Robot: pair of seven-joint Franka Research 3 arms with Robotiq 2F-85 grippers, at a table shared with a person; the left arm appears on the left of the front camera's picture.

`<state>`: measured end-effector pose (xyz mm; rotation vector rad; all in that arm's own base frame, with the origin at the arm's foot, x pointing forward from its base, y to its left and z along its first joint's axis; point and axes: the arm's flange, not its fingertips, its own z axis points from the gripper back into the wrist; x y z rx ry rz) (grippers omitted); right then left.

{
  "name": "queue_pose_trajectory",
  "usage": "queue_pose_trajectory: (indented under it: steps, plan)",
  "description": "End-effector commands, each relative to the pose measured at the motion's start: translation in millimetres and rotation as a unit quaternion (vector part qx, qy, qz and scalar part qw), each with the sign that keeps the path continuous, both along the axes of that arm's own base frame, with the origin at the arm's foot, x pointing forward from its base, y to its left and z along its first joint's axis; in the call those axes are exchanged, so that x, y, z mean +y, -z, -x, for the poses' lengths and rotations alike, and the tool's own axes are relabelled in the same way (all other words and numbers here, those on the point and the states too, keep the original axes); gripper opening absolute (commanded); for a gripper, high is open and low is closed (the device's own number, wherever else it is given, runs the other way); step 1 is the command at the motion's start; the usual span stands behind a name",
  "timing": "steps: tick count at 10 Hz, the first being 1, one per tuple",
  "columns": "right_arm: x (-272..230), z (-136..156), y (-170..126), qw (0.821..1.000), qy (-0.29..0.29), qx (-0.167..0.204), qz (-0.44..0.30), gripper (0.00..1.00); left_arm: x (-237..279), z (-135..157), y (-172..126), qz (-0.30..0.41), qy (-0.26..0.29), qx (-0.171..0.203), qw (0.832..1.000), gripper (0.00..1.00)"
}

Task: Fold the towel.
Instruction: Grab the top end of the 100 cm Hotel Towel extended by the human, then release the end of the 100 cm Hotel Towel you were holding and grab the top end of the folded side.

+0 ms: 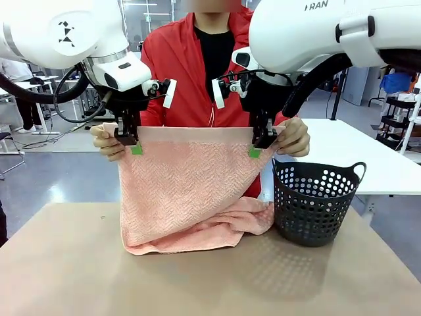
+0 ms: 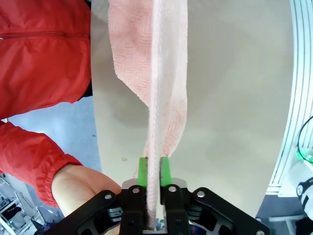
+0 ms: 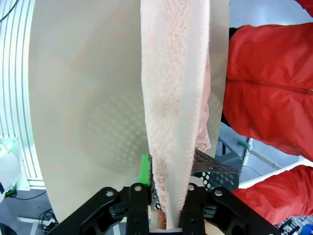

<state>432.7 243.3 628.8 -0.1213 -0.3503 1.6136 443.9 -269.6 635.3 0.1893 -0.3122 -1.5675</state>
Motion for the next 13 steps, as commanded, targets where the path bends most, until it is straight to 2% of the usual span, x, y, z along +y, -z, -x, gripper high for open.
queue_pose_trajectory:
  steps: [1, 4, 5, 13]
  plan:
    - [2.1, 2.8, -1.8, 1.000, 0.013, -0.008, 0.000, 0.00, -1.2, 3.3, -5.0, 0.011, -0.001, 0.003, 1.000, 0.00]
    - [-1.5, 6.7, -0.3, 1.000, 0.007, -0.002, -0.005, 0.00, 1.4, 9.8, -6.4, 0.015, -0.006, -0.006, 1.000, 0.00]
    - [0.0, 1.3, -2.1, 1.000, 0.000, -0.002, -0.001, 0.00, 0.1, 1.5, -2.3, 0.002, 0.000, -0.002, 1.000, 0.00]
    - [0.0, 1.3, -2.1, 1.000, 0.000, -0.002, -0.001, 0.00, 0.1, 1.5, -2.3, 0.002, 0.000, -0.002, 1.000, 0.00]
